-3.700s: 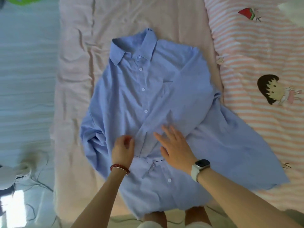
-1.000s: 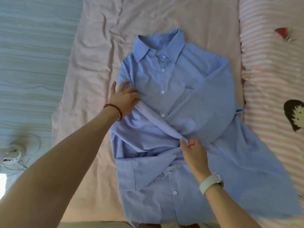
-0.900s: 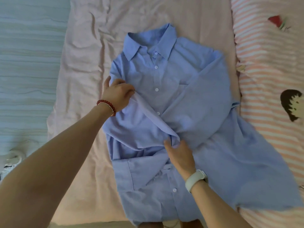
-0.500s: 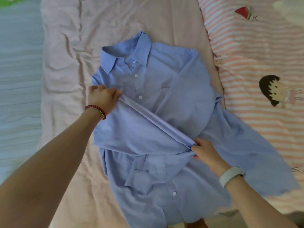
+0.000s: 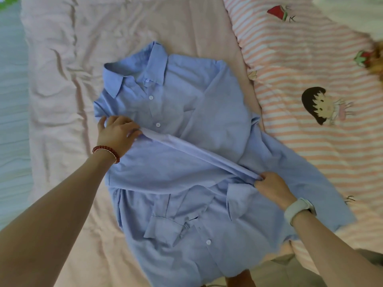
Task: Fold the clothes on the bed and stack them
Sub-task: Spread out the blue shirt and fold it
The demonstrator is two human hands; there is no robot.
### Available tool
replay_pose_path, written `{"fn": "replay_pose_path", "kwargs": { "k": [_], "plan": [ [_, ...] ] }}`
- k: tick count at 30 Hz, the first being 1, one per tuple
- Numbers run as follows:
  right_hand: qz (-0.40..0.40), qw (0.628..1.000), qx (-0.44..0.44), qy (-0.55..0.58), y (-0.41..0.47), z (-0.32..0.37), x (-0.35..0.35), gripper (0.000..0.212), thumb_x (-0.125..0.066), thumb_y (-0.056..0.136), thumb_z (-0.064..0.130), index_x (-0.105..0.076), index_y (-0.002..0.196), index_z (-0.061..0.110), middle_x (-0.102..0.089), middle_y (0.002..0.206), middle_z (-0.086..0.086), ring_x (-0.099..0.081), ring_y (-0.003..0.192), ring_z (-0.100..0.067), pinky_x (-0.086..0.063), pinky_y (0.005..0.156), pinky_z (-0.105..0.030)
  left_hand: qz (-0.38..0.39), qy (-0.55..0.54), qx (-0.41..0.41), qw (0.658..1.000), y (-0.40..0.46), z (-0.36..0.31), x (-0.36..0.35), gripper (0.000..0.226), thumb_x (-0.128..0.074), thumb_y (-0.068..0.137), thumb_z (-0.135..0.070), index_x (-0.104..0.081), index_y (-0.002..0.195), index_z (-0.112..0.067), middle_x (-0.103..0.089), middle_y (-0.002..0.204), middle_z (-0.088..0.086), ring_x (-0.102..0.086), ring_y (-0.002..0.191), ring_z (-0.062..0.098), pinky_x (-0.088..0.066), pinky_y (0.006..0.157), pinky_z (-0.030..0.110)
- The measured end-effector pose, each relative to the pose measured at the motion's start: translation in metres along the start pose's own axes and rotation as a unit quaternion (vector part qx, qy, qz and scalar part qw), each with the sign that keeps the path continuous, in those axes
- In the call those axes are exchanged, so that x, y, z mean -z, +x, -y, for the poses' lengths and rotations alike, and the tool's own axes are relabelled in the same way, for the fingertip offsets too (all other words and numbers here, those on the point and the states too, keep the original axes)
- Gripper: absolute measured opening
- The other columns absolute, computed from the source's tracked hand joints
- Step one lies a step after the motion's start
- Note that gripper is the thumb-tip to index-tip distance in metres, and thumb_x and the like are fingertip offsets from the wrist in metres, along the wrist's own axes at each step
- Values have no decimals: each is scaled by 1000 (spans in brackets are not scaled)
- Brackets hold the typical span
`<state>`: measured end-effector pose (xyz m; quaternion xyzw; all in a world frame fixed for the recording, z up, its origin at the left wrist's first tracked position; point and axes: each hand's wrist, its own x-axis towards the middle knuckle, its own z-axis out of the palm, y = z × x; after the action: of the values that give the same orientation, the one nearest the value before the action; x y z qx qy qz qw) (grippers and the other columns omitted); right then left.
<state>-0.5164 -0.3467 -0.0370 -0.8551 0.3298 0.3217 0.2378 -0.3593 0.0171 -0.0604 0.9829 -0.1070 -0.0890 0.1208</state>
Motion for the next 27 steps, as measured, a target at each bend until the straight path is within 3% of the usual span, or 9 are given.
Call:
{"fn": "replay_pose_path", "kwargs": {
  "k": [3, 5, 8, 11, 13, 15, 19, 22, 27],
  "plan": [
    [84, 995, -1, 57, -5, -5, 11, 29, -45, 79, -11, -40, 58, 8, -41, 59, -7, -44, 67, -20, -36, 59, -27, -17, -23, 67, 997, 9, -6, 0, 21, -51, 92, -19, -70, 96, -9, -62, 112, 11, -41, 118, 34, -12, 109, 48],
    [137, 988, -15, 70, -7, -4, 26, 30, -41, 78, -15, -44, 59, 9, -40, 57, -5, -42, 59, -18, -37, 50, -23, -18, -19, 105, 994, 16, -10, 0, 25, -46, 93, -17, -69, 95, -7, -59, 115, 11, -36, 122, 32, -9, 109, 49],
    [172, 984, -4, -46, -2, -2, 48, 21, -44, 85, -8, -46, 67, 4, -45, 64, -10, -44, 60, -21, -31, 50, -22, -13, -1, 137, 990, 25, -12, 2, 32, -41, 93, -21, -68, 94, -4, -56, 118, 12, -31, 125, 31, -4, 111, 52],
    [20, 998, 27, -61, 7, -10, 56, 18, -41, 93, 1, -54, 86, -10, -49, 73, -21, -45, 65, -32, -27, 54, -30, -18, 45, 141, 989, 30, -17, 2, 37, -39, 95, -28, -68, 97, -5, -53, 120, 15, -29, 127, 33, -1, 110, 56],
    [-107, 992, 57, -26, 4, -10, 49, 19, -41, 94, 6, -53, 102, -6, -51, 73, -18, -44, 62, -30, -32, 55, -33, -40, 38, 139, 989, 31, -23, 2, 32, -43, 95, -26, -67, 102, -7, -51, 122, 16, -32, 124, 35, -5, 109, 55],
    [-172, 982, 76, -8, 0, -9, 36, 17, -42, 93, 6, -53, 105, 0, -52, 73, -15, -43, 60, -30, -31, 51, -32, -53, 13, 112, 992, 30, -28, 1, 26, -49, 93, -23, -68, 106, -10, -50, 122, 16, -37, 120, 36, -15, 108, 52],
    [-213, 972, 57, 80, 3, -10, 17, 20, -38, 94, 7, -52, 106, 0, -52, 72, -15, -42, 58, -28, -29, 50, -32, -45, -2, 87, 995, 22, -29, -5, 35, -62, 86, -25, -62, 118, -12, -51, 123, 18, -41, 117, 39, -25, 102, 49],
    [-241, 960, 59, 130, 5, -11, 12, 20, -37, 96, 10, -50, 109, 1, -51, 75, -9, -44, 59, -26, -30, 52, -31, -36, -2, 109, 993, 19, -18, -7, 27, -57, 88, -13, -65, 113, -6, -54, 121, 20, -44, 114, 41, -32, 96, 48],
    [-234, 960, 64, 137, 11, -18, 16, 14, -39, 97, 12, -49, 95, 2, -48, 70, -7, -42, 59, -28, -29, 52, -32, -47, -126, 136, 982, 27, -11, 7, 27, -48, 91, -8, -66, 111, -7, -62, 108, 24, -54, 103, 44, -40, 88, 42]
  ]
}}
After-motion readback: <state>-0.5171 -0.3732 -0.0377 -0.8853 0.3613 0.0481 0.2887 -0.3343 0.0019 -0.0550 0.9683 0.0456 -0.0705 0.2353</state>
